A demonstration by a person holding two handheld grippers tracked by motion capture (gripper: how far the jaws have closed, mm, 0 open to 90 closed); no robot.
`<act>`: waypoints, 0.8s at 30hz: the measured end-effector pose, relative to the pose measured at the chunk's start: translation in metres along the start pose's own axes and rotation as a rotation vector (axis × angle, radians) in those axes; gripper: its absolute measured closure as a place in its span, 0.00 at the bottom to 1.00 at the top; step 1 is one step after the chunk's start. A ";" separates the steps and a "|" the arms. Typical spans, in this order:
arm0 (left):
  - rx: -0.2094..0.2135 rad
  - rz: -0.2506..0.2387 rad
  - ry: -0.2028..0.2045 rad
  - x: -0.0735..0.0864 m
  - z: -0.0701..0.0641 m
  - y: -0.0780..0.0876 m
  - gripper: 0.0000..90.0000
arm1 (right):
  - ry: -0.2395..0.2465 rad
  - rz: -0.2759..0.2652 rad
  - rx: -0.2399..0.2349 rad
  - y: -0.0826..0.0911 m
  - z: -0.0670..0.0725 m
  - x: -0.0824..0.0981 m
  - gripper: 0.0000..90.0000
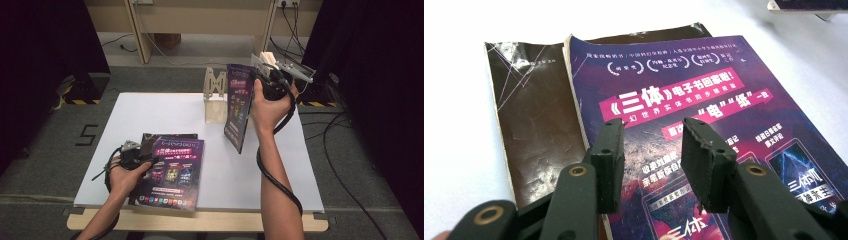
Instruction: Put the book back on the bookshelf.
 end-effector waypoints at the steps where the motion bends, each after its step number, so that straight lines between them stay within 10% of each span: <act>1: 0.000 0.000 0.000 0.000 0.000 0.000 0.67 | -0.006 -0.002 -0.001 -0.001 0.000 -0.001 0.94; 24: 0.000 -0.001 0.002 0.001 0.002 -0.001 0.67 | 0.002 -0.026 0.032 -0.019 -0.005 -0.017 0.94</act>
Point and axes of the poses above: each handheld gripper's, and its own axes: y roughly backward along the jaws, x roughly out of its underside, z roughly to its left, the point moved 6 cm from there along -y, roughly forward along the jaws, and after that the axes turned 12 degrees about z, right-handed, at the moved point
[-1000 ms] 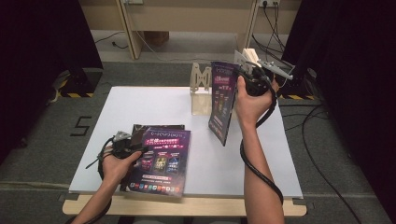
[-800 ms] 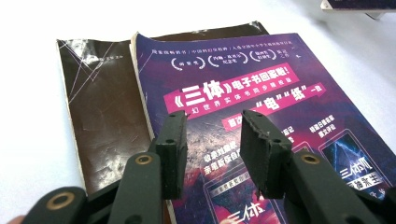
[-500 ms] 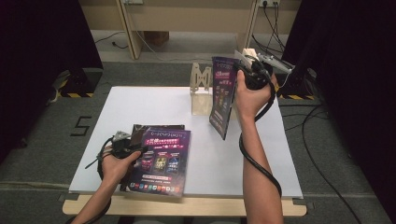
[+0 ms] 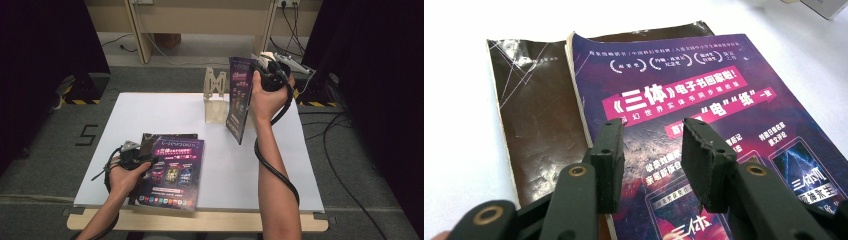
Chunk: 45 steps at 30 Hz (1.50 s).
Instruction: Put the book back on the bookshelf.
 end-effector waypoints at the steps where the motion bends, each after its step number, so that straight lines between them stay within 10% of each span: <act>1: -0.001 -0.001 0.000 0.000 0.000 0.000 0.67 | 0.002 -0.001 0.002 -0.001 -0.001 -0.001 0.94; 45: -0.001 -0.003 0.005 0.000 0.002 0.000 0.67 | 0.072 0.001 0.096 -0.043 -0.007 0.001 0.93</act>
Point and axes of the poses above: each handheld gripper's, and its own axes: y roughly backward along the jaws, x roughly out of its underside, z roughly to its left, the point moved 6 cm from there along -y, roughly forward along the jaws, and after that the axes turned 12 degrees about z, right-handed, at the moved point
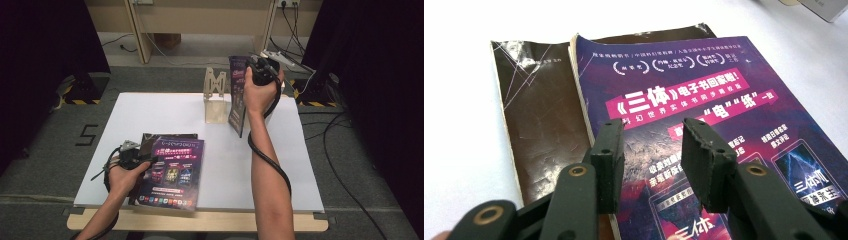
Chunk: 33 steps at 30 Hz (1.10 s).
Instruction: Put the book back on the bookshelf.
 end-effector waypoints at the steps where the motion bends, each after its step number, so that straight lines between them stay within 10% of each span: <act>1: -0.003 0.000 -0.001 0.000 0.001 0.000 0.67 | 0.013 -0.004 0.008 0.002 0.001 0.001 0.93; 11: -0.003 0.005 -0.006 0.001 -0.001 0.000 0.67 | 0.104 0.015 0.055 0.031 0.011 0.024 0.91; 33: -0.001 0.008 -0.011 0.001 -0.006 -0.001 0.67 | 0.076 0.067 0.082 0.088 -0.010 0.072 0.87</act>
Point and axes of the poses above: each handheld gripper's, and its own axes: y roughly backward along the jaws, x roughly out of its underside, z roughly to its left, the point moved 6 cm from there along -y, roughly forward along the jaws, and after that the axes turned 12 degrees about z, right-handed, at the moved point
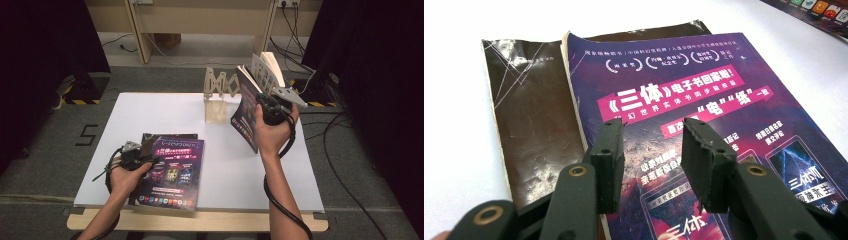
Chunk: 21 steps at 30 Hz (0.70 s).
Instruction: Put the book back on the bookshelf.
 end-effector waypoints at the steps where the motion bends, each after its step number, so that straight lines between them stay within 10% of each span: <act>1: 0.000 0.000 0.000 0.000 0.000 0.000 0.67 | -0.005 0.012 -0.012 0.001 -0.003 0.001 0.87; 21: 0.004 -0.002 -0.004 0.000 -0.001 0.000 0.67 | 0.034 0.137 -0.015 -0.017 -0.007 -0.008 0.85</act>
Point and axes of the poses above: each handheld gripper's, and its own axes: y roughly backward along the jaws, x roughly out of its underside, z roughly to its left, the point moved 6 cm from there along -y, roughly forward along the jaws, and after that the axes turned 12 degrees about z, right-handed, at the moved point
